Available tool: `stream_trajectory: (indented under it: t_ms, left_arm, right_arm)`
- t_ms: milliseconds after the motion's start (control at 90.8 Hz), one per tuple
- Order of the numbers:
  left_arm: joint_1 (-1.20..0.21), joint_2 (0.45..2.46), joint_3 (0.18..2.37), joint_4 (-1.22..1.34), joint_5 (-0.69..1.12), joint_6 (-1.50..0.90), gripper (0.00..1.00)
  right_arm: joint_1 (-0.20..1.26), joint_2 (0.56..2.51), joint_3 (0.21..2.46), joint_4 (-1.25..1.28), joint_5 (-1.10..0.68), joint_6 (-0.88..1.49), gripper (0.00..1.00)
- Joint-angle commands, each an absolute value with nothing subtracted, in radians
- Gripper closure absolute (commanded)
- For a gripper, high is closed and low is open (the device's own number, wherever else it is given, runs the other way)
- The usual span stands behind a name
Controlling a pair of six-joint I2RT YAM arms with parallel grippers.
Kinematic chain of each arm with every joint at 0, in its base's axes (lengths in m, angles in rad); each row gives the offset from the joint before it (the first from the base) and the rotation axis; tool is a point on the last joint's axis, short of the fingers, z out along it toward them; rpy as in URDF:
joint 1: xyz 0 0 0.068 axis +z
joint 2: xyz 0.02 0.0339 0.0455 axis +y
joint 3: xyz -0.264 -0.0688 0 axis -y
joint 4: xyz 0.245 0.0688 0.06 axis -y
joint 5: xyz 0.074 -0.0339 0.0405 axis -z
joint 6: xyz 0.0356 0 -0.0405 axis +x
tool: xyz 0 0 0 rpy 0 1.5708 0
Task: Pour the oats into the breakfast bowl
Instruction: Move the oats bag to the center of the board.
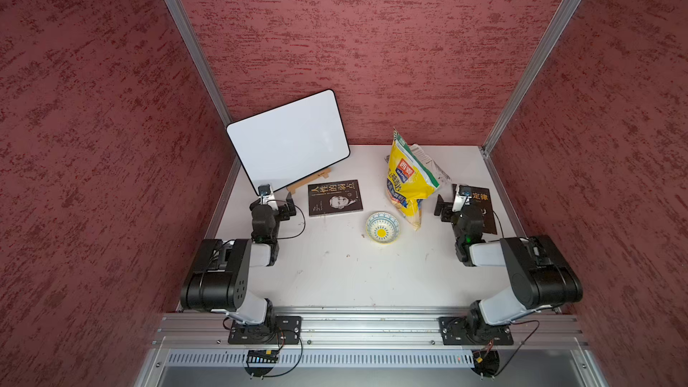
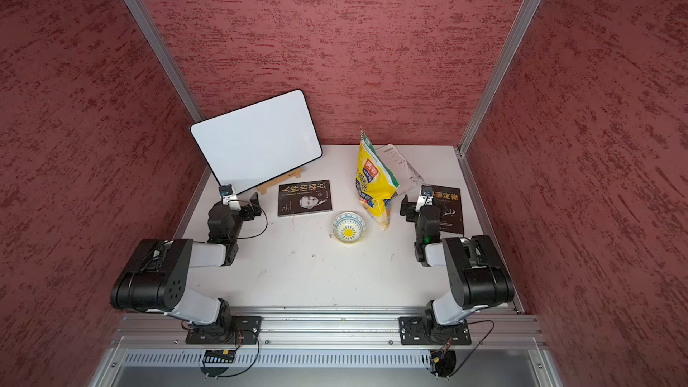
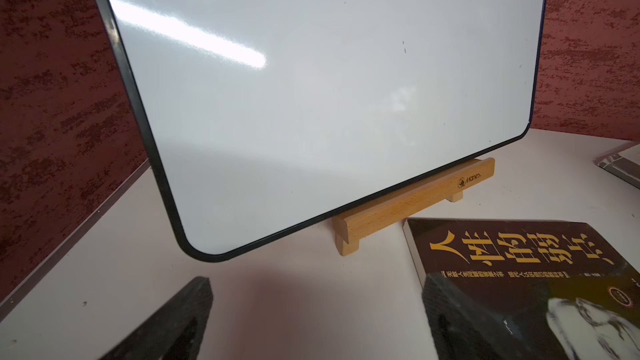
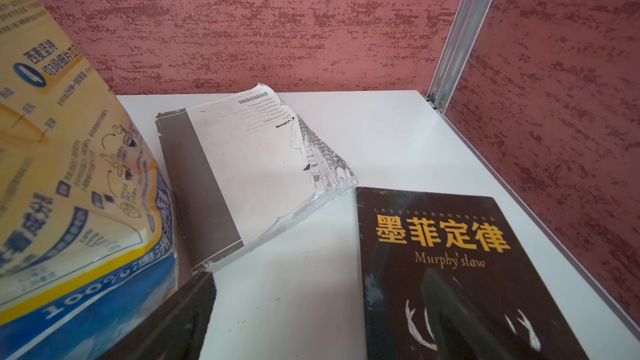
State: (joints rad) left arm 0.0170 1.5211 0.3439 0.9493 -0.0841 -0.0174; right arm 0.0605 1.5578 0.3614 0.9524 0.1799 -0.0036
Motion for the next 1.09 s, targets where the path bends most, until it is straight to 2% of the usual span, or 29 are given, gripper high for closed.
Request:
stream_trajectory:
  t_ms: [0, 132, 253, 320, 430, 562, 661, 760, 870, 1080]
  left_arm:
    - [0.013, 1.529, 0.357, 0.946, -0.084, -0.005, 0.0]
    - [0.012, 1.53, 0.356, 0.946, -0.084, -0.005, 0.0]
    - [0.014, 1.53, 0.357, 0.946, -0.084, -0.005, 0.0]
    - [0.013, 1.529, 0.356, 0.946, -0.083, -0.006, 0.0]
    - [0.015, 1.528, 0.355, 0.951, -0.084, -0.006, 0.0]
    - [0.0, 1.473, 0.312, 0.989, -0.137, -0.008, 0.0]
    - [-0.063, 1.364, 0.302, 0.917, -0.267, 0.028, 0.0]
    - [-0.103, 1.211, 0.36, 0.706, -0.3, 0.031, 0.0]
    - [-0.11, 1.072, 0.439, 0.526, -0.23, -0.13, 0.0]
    - [-0.144, 1.02, 0.558, 0.244, 0.011, -0.312, 0.0]
  right_arm:
    - [0.054, 1.549, 0.365, 0.961, 0.199, 0.009, 0.01]
    - [0.046, 1.538, 0.354, 0.968, 0.213, 0.026, 0.01]
    - [0.03, 1.489, 0.316, 0.995, 0.149, 0.021, 0.01]
    - [0.03, 1.419, 0.317, 0.925, 0.146, 0.019, 0.01]
    - [0.029, 1.216, 0.386, 0.605, 0.142, 0.026, 0.01]
    - [0.029, 1.003, 0.563, 0.143, 0.024, 0.083, 0.01]
    - [0.032, 0.933, 0.751, -0.145, -0.086, 0.142, 0.01]
    - [0.047, 0.954, 0.938, -0.356, -0.224, 0.15, 0.01]
    - [0.063, 1.05, 1.156, -0.588, -0.289, 0.105, 0.01]
    - [0.112, 1.258, 1.458, -0.865, -0.304, -0.029, 0.02]
